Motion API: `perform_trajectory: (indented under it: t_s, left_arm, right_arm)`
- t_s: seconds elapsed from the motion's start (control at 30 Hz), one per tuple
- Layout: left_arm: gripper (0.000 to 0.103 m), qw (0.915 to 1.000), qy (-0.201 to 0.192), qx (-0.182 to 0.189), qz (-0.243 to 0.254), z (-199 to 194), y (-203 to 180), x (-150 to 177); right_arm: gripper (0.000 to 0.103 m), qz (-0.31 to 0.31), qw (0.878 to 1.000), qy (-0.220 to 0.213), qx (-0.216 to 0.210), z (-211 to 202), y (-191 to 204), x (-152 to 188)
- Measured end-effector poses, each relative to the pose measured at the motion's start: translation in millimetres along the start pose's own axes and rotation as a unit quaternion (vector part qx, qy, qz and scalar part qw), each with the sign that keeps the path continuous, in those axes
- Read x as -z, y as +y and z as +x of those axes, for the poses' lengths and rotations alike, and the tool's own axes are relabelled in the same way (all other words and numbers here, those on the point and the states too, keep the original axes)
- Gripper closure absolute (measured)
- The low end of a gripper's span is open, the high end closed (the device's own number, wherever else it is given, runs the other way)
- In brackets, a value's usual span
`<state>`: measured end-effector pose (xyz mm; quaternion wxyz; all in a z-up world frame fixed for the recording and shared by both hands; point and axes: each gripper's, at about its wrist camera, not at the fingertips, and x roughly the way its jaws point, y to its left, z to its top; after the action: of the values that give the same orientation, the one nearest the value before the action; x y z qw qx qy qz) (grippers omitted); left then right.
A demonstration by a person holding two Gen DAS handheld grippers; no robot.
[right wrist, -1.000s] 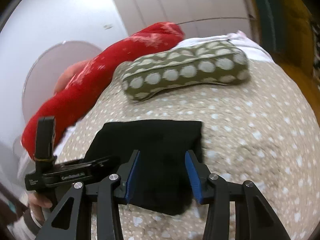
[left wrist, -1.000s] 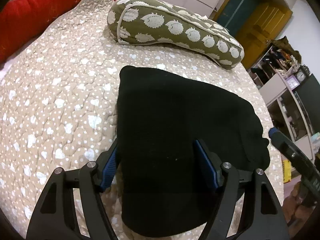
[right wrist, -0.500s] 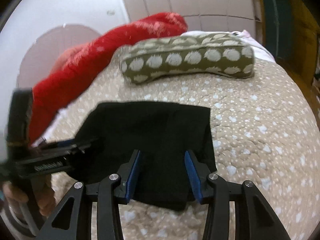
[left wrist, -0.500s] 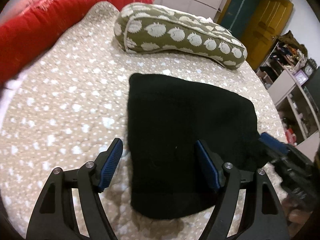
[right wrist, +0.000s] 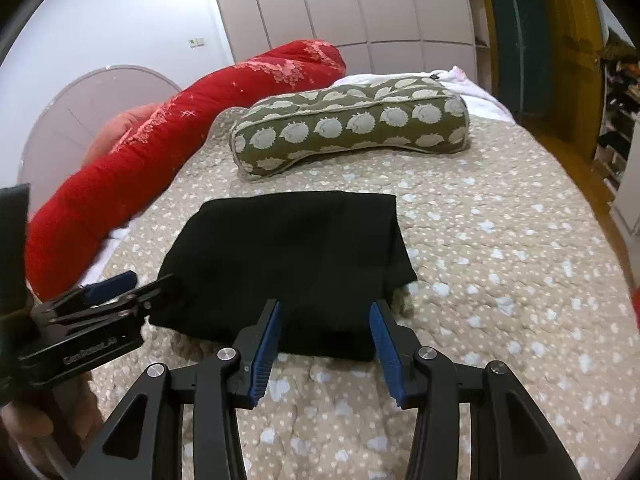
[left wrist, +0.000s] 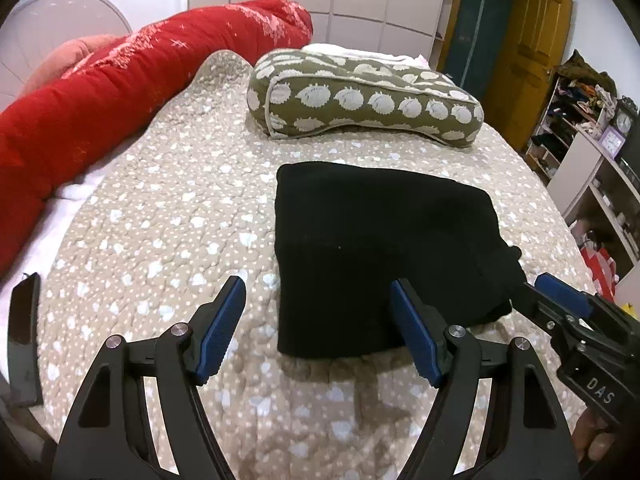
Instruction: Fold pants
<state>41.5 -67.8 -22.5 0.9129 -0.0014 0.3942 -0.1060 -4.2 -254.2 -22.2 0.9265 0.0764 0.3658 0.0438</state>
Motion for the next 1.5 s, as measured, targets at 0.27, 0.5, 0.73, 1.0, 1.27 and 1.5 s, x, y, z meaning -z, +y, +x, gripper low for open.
perform_trajectory:
  t_s: [0.27,0.5,0.73,1.0,1.27,1.5]
  left_arm:
    - [0.028,0.9995,-0.026,-0.017,0.006,-25,-5,12]
    - [0.028,0.9987,-0.045,-0.022,0.011,-42,-9,17]
    - [0.028,0.9981,-0.056,-0.023,0.013,-54,-12,21]
    - [0.028,0.9979,-0.060,-0.019,0.018,-61,-17,25]
    - [0.028,0.9981,-0.057,-0.019,0.016,-61,-18,26]
    - [0.028,0.9982,-0.054,-0.020,0.016,-58,-17,27]
  right_arm:
    - [0.058,0.009,1.000,-0.008,0.004,-19,5,11]
    - [0.057,0.003,1.000,-0.016,0.004,-36,11,16]
    - [0.057,0.004,1.000,-0.027,0.003,-49,12,18]
    - [0.057,0.003,1.000,-0.027,0.004,-54,15,20]
    - [0.056,0.003,1.000,-0.027,0.001,-55,18,22]
    - [0.056,0.001,1.000,-0.018,-0.002,-50,22,24]
